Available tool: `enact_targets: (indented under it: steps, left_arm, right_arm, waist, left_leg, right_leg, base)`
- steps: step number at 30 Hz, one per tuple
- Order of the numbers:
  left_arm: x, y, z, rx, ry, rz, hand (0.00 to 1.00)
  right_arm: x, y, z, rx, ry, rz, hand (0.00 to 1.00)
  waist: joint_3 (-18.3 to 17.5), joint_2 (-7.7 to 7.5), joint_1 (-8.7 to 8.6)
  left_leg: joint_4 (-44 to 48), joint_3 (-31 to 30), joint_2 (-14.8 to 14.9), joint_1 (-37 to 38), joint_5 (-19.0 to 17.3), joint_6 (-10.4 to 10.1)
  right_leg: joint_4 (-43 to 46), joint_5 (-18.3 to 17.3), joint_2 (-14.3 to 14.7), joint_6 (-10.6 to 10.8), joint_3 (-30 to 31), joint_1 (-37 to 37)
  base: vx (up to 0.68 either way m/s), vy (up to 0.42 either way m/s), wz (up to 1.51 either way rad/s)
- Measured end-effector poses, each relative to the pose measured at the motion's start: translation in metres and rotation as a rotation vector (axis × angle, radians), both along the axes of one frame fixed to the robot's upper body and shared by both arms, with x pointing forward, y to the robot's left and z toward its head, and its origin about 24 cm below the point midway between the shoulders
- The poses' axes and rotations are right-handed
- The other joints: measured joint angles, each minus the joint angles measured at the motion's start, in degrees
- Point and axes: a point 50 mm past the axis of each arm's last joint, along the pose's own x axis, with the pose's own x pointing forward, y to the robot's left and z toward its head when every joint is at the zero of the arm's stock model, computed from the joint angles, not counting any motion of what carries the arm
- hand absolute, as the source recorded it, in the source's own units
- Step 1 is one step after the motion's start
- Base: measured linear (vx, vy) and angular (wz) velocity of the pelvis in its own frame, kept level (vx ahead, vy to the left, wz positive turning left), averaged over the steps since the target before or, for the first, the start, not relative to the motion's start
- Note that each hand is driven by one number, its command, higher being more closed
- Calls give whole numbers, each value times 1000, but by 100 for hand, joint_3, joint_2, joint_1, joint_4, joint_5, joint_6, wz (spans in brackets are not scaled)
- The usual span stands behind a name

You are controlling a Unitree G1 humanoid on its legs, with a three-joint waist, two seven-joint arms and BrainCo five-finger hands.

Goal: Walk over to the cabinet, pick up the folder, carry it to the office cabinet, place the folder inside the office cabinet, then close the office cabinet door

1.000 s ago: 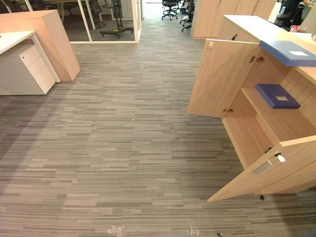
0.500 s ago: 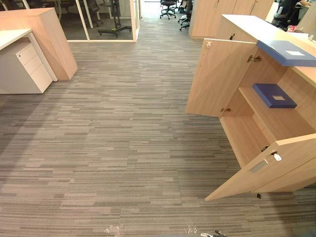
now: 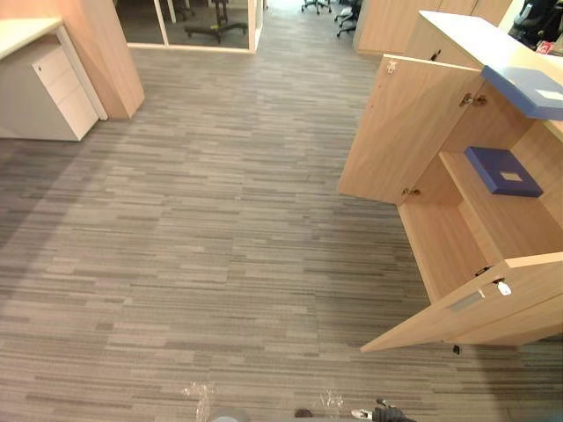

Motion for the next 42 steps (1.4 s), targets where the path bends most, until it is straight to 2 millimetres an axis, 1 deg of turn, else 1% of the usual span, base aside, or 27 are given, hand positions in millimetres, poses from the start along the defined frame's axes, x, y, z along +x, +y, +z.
enact_targets:
  steps: [2, 4, 7, 9, 10, 11, 12, 14, 16, 17, 18, 20, 21, 22, 23, 24, 25, 28, 29, 31, 32, 33, 34, 36, 39, 40, 42]
  left_arm:
    - [3, 0, 1, 9, -6, -17, 0]
    - [2, -1, 1, 11, 0, -23, 0]
    - [1, -2, 0, 14, 6, -22, 0]
    - [0, -3, 0, 10, 10, 4, 0]
    - [-3, -4, -1, 6, 16, 21, 0]
    - [-4, -4, -1, 4, 19, 35, 0]
    - [-6, -1, -1, 12, 25, 62, 0]
    - [-1, 5, 1, 28, 15, 60, 0]
    - [2, 4, 1, 27, 7, 58, 0]
    - [-2, 2, 0, 21, 18, 62, 0]
    - [-5, 0, -1, 13, 27, 65, 0]
    - [-13, -9, -5, -15, 62, 59, 0]
    - [-13, -10, -5, -17, 65, 50, 0]
    - [-11, -11, -5, -17, 66, 19, 0]
    - [-9, -9, -5, -10, 63, 1, 0]
    - [-7, -7, -4, -4, 63, -14, 0]
    - [-4, -6, -4, -1, 61, -22, 0]
    - [2, -8, -4, 0, 49, -44, 0]
    - [3, -8, -4, 0, 47, -48, 0]
    - [4, -4, -3, 9, 44, -44, 0]
    - [3, -1, -2, 10, 45, -26, 0]
    - [2, -6, -5, -12, 50, -1, 0]
    - [1, -8, -5, -22, 51, 12, 0]
    - [3, -15, -7, -48, 40, 58, 0]
    - [4, -16, -7, -56, 32, 87, 0]
    - [4, -15, -7, -56, 28, 96, 0]
    - [5, -12, -6, -69, 7, 163, 0]
  right_arm:
    - [2, -2, 1, -21, -2, -4, 0]
    - [2, -3, 1, -30, 4, -8, 0]
    - [2, -4, 1, -40, 5, -8, 0]
    - [4, -5, 2, -49, 3, 8, 0]
    - [4, -6, 2, -56, 4, 15, 0]
    - [5, -7, 2, -60, 5, 22, 0]
    - [10, 0, 2, -44, -5, 25, 0]
    - [14, 13, 1, -14, -16, 28, 0]
    - [21, 22, 1, 13, -25, 38, 0]
    - [24, 26, 1, 28, -33, 33, 0]
    - [25, 27, 1, 32, -33, 36, 0]
    - [25, 16, 3, 3, -34, 43, 0]
    - [25, 13, 3, -6, -36, 42, 0]
    - [25, 9, 4, -16, -43, 26, 0]
    - [29, 7, 6, -27, -66, 21, 0]
    - [30, 5, 7, -31, -72, 19, 0]
    - [35, 5, 8, -31, -83, 19, 0]
    - [45, 9, 11, -22, -108, 22, 0]
    - [50, 13, 12, -7, -125, 10, 0]
    - [55, 17, 13, 12, -141, -5, 0]
    - [55, 20, 13, 26, -146, -21, 0]
    - [54, 16, 13, 28, -151, -52, 0]
    - [53, 14, 13, 27, -150, -72, 0]
    - [50, 9, 12, 32, -142, -114, 0]
    - [29, 3, 6, 37, -99, -203, 0]
    - [25, 2, 5, 38, -93, -222, 0]
    - [13, -1, 3, 32, -69, -261, 0]
  waist:
    - [171, 34, 42]
    - [165, 41, 55]
    - [170, 48, 72]
    - [188, 70, 86]
    - [191, 142, 119]
    - [213, 152, 143]
    - [161, 7, 174]
    - [87, -127, 140]
    - [55, -148, 169]
    - [19, -77, 209]
    - [-5, -27, 221]
    - [-140, 214, 241]
    - [-163, 223, 217]
    - [-175, 235, 111]
    - [-142, 184, 58]
    - [-129, 183, 28]
    - [-114, 200, -1]
    - [-10, 239, -4]
    - [48, 248, -10]
    - [112, 135, 12]
    - [126, 67, 18]
    - [153, 105, -16]
    - [138, 204, -22]
    - [153, 358, -24]
    - [81, 395, -68]
    - [74, 378, -75]
    - [17, 299, -119]
  left_leg:
    - [1603, 346, 282, -757, -104, -93]
    - [1528, 382, 454, -985, -309, 60]
    - [-201, 194, 578, -1040, -79, 52]
    - [-1457, 95, 596, -939, 486, -79]
    - [-1728, 205, 593, -764, 932, -172]
    - [-1767, 285, 551, -691, 1145, -125]
    - [-1775, 383, 310, -643, 1271, -65]
    - [-1789, 430, 11, -619, 1253, -35]
    - [-1888, 572, -208, -385, 1165, 116]
    - [-1946, 592, -314, -211, 1059, 286]
    - [-1969, 611, -346, -116, 1037, 322]
    - [-2054, 706, -425, 311, 955, 603]
    - [-2083, 722, -466, 414, 938, 647]
    - [-2110, 740, -572, 625, 868, 778]
    - [-2131, 744, -648, 781, 812, 867]
    - [-2160, 758, -655, 918, 777, 919]
    - [-2242, 755, -612, 1075, 775, 922]
    - [-2355, 860, -386, 1340, 768, 912]
    - [-2405, 969, -229, 1476, 698, 817]
    - [-2456, 1139, -176, 1567, 568, 726]
    - [-2475, 1212, -182, 1581, 433, 650]
    - [-2524, 1163, -72, 1658, 350, 559]
    - [-2580, 1157, 16, 1664, 335, 542]
    - [-2710, 1143, 342, 1669, 352, 304]
    - [-2623, 974, 827, 1751, 176, 75]
    - [-2419, 920, 927, 1711, 94, 76]
    - [-1042, 804, 1222, 1105, -240, 13]
  right_leg:
    - [163, -158, 3, -110, 28, 132]
    - [257, -230, -30, -83, 32, 152]
    - [279, -302, -219, 35, 119, 161]
    - [339, -389, -441, 222, 226, 170]
    - [374, -469, -563, 382, 325, 208]
    - [386, -515, -645, 458, 357, 239]
    - [432, -567, -909, 533, 346, 227]
    - [535, -535, -1220, 612, 330, 181]
    - [555, -395, -1468, 882, 325, 238]
    - [697, -348, -1581, 944, 338, 218]
    - [860, -348, -1631, 945, 347, 188]
    - [2082, -358, -1850, 939, 331, -263]
    - [2533, -367, -1967, 921, 258, -420]
    - [3588, -360, -2356, 668, -187, -716]
    - [4322, -281, -2706, 268, -617, -924]
    - [4871, -237, -2976, 100, -1004, -1060]
    - [5395, -344, -3111, 89, -1464, -1197]
    - [5381, -829, -2875, 228, -2031, -1391]
    - [4792, -937, -2577, 255, -2231, -1512]
    - [3638, -885, -2310, 267, -2369, -1669]
    - [2615, -587, -2109, 294, -2368, -1673]
    - [2318, -217, -1852, 16, -2376, -1571]
    - [2199, -226, -1697, 21, -2401, -1551]
    - [2148, -459, -1272, -128, -2445, -1568]
    - [2185, -897, -824, -174, -2688, -1370]
    - [2182, -980, -770, -183, -2742, -1316]
    - [2058, -1094, -608, -188, -2888, -1123]
  base:
    - [1, 24, 5]
    - [17, 17, 0]
    - [118, 150, -9]
    - [205, 280, -21]
    - [209, 335, -30]
    - [283, 415, -49]
    - [266, 319, -39]
    - [286, 230, -17]
    - [274, 165, -35]
    - [277, 167, -66]
    - [270, 191, -79]
    - [268, 239, -65]
    - [274, 272, -19]
    - [266, 251, 8]
    - [248, 201, 11]
    - [229, 127, 1]
    - [212, 41, -4]
    - [164, -55, -21]
    - [127, -165, -49]
    - [75, -196, -55]
    - [65, -251, -34]
    - [124, -273, -28]
    - [169, -201, -22]
    - [196, -205, -22]
    - [190, -237, 15]
    - [301, -298, 42]
    - [277, -257, 33]
